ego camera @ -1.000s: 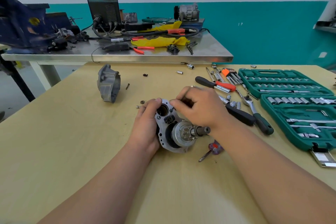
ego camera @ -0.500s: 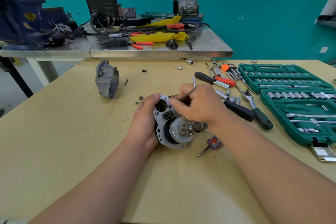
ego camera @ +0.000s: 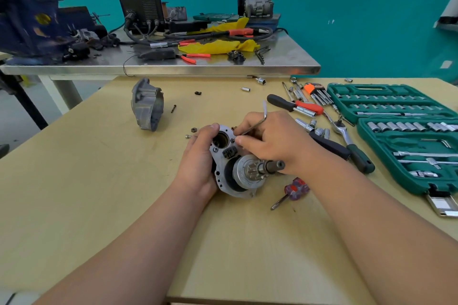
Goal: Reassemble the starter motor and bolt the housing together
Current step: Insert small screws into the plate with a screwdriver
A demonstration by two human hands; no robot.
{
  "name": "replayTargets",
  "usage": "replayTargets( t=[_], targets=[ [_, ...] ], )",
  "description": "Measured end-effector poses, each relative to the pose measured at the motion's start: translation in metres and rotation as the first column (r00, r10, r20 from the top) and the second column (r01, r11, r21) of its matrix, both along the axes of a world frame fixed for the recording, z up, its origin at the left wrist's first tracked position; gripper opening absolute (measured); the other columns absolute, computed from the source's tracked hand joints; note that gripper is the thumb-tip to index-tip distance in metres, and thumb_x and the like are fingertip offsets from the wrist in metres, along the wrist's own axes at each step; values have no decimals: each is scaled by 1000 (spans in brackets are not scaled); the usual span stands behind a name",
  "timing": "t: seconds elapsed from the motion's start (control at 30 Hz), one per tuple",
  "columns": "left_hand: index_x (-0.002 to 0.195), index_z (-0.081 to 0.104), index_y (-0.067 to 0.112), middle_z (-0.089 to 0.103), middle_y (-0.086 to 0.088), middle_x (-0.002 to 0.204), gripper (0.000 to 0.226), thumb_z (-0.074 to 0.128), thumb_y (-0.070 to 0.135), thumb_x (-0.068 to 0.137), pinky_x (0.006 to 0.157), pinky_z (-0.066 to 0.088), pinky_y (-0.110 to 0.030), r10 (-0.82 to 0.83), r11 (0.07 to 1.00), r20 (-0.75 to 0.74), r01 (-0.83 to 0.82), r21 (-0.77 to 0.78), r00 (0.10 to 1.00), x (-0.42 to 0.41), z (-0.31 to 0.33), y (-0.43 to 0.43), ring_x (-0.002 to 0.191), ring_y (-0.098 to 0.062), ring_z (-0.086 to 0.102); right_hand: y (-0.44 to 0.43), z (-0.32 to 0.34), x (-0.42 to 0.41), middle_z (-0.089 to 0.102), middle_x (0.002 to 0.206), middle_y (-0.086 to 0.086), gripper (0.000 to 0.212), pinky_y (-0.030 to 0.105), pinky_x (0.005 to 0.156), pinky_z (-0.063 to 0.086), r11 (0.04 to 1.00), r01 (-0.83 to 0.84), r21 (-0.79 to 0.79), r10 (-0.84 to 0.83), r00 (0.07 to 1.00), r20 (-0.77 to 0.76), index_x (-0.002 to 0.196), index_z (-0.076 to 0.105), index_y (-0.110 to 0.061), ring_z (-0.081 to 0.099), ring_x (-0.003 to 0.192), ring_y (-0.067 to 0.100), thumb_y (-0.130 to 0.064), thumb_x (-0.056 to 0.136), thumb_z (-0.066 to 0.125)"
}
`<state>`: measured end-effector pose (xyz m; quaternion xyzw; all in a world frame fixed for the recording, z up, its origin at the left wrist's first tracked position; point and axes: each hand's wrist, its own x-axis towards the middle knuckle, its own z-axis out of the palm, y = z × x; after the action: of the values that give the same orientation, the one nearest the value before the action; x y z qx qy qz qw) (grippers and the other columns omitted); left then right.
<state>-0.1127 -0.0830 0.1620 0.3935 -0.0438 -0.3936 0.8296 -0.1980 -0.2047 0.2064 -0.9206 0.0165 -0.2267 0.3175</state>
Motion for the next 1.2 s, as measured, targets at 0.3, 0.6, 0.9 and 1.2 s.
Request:
replayTargets(
  t=[0.3, 0.6, 0.9, 1.2],
  targets=[
    [142, 39, 0, 46, -29, 141, 61, 55, 31, 92, 106, 38, -58, 40, 999, 23, -41, 36, 999, -2, 2, 2, 128, -43, 48, 2, -1, 4, 62, 63, -7, 20, 26, 54, 40, 985, 115, -130, -104, 991, 88, 66, 56, -27, 55, 61, 14, -30, 82, 68],
    [144, 38, 2, 45, -28, 143, 63, 55, 32, 92, 109, 34, -59, 10, 1000, -11, -9, 21, 1000, 0, 0, 1, 132, -43, 44, -2, -1, 8, 68, 71, -4, 13, 25, 58, 43, 981, 85, -175, -71, 994, 88, 75, 67, -21, 58, 66, 13, -31, 83, 69],
    [143, 39, 2, 46, -28, 141, 62, 57, 31, 92, 107, 37, -59, 27, 999, -2, -26, 19, 1000, 0, -1, 1, 130, -43, 47, -1, 2, 11, 68, 74, -6, 11, 29, 64, 49, 976, 53, -209, -58, 998, -17, 86, 60, -29, 61, 70, 11, -41, 86, 61],
    [145, 37, 2, 44, -27, 144, 63, 56, 29, 91, 109, 34, -58, 23, 1000, -13, -23, -11, 1000, -1, 1, 1, 133, -42, 44, -4, 11, 3, 71, 68, -11, 24, 16, 58, 52, 993, -51, 108, 64, 991, -118, 75, 64, -36, 67, 62, 3, -15, 86, 67]
  ],
)
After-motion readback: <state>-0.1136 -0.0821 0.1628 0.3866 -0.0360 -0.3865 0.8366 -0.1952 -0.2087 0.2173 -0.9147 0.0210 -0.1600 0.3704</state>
